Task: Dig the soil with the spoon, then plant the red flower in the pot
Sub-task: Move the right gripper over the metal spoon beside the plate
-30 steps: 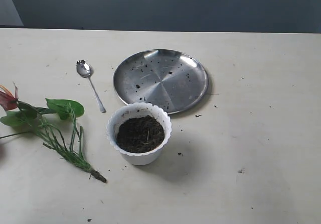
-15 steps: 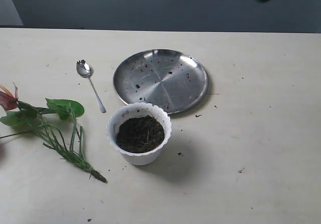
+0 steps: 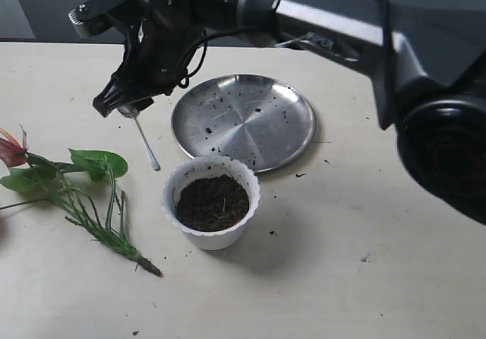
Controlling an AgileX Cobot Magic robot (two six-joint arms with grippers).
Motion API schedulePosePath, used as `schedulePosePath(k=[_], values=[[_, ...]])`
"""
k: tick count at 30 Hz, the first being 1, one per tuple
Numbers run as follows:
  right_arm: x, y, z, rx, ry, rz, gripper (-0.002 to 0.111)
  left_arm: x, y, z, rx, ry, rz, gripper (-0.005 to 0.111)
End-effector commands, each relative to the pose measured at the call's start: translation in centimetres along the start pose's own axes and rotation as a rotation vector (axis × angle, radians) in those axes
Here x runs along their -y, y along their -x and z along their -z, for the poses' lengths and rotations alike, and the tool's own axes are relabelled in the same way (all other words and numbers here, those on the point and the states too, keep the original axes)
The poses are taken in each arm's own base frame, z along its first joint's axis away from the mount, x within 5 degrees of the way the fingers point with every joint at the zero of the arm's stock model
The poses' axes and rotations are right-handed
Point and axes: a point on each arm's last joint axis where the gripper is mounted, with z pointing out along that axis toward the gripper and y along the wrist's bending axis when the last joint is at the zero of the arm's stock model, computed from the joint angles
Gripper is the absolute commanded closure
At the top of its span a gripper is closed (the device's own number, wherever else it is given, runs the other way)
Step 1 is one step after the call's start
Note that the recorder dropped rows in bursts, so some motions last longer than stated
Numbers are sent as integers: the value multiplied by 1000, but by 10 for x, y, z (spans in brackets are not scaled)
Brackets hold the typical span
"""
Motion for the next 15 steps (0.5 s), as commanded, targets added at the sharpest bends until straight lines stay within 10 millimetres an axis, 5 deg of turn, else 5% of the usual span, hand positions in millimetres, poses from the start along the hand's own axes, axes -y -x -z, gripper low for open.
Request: schedulePosePath(k=[1,15], values=[[-7,9,-12,13,0,-32,59,0,-1,0,6,-8,-2,106],[-7,-14,-60,-232,18,-54,68,0,-1,0,6,-8,-2,106]])
